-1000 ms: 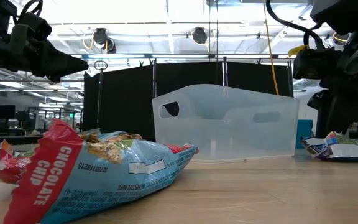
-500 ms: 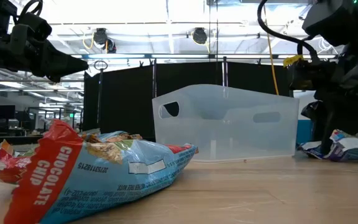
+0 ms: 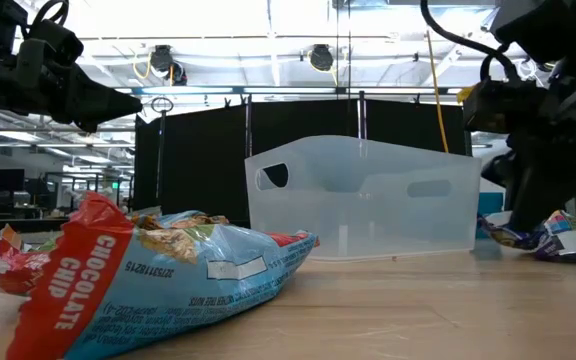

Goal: Pick and place Granola Bars by type
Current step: Put the top blue granola bar into the blue bin

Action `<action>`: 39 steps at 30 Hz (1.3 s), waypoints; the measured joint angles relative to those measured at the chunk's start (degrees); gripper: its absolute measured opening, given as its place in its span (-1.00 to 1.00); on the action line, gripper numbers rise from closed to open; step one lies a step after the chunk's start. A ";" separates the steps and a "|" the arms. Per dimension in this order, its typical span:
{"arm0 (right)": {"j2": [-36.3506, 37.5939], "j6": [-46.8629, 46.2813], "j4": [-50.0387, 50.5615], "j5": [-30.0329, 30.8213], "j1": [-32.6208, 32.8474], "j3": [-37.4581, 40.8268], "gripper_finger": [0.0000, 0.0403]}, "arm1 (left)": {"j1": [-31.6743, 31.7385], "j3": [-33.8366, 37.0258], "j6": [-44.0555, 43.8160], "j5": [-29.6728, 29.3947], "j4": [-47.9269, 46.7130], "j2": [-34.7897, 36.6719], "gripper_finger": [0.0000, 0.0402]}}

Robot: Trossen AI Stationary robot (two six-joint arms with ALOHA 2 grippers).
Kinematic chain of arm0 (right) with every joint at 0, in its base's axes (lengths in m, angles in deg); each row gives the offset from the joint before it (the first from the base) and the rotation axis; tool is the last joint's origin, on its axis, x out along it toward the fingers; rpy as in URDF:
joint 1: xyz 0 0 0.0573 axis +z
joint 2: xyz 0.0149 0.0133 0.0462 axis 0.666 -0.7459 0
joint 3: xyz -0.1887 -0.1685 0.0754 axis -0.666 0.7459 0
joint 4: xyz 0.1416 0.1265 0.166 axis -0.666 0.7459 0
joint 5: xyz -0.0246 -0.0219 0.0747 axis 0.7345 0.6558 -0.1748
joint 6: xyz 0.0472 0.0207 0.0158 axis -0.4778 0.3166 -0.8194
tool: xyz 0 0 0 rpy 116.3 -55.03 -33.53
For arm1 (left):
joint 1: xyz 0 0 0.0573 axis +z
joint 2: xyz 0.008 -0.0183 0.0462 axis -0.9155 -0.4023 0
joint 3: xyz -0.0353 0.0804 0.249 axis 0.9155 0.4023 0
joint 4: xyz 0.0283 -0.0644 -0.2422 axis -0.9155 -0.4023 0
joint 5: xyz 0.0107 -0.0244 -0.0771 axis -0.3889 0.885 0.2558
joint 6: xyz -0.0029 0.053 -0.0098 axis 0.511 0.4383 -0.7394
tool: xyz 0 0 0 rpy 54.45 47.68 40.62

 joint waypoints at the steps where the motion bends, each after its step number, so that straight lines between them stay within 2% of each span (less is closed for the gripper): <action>1: 0.00 0.66 0.03 0.05 0.01 0.00 -0.93 | -0.01 0.00 0.01 0.02 -0.01 -0.02 -0.62; 16: 2.91 2.33 0.54 0.24 0.04 -0.04 -0.97 | 0.00 0.00 0.00 0.02 -0.01 -0.01 -0.62; 22: 8.64 4.03 2.45 0.64 0.07 -0.04 -0.98 | -0.01 0.00 0.00 0.02 0.01 0.00 -0.62; 39: 24.92 12.62 5.30 7.65 0.07 -0.09 -0.98 | 0.01 0.00 0.00 0.02 -0.01 0.00 -0.62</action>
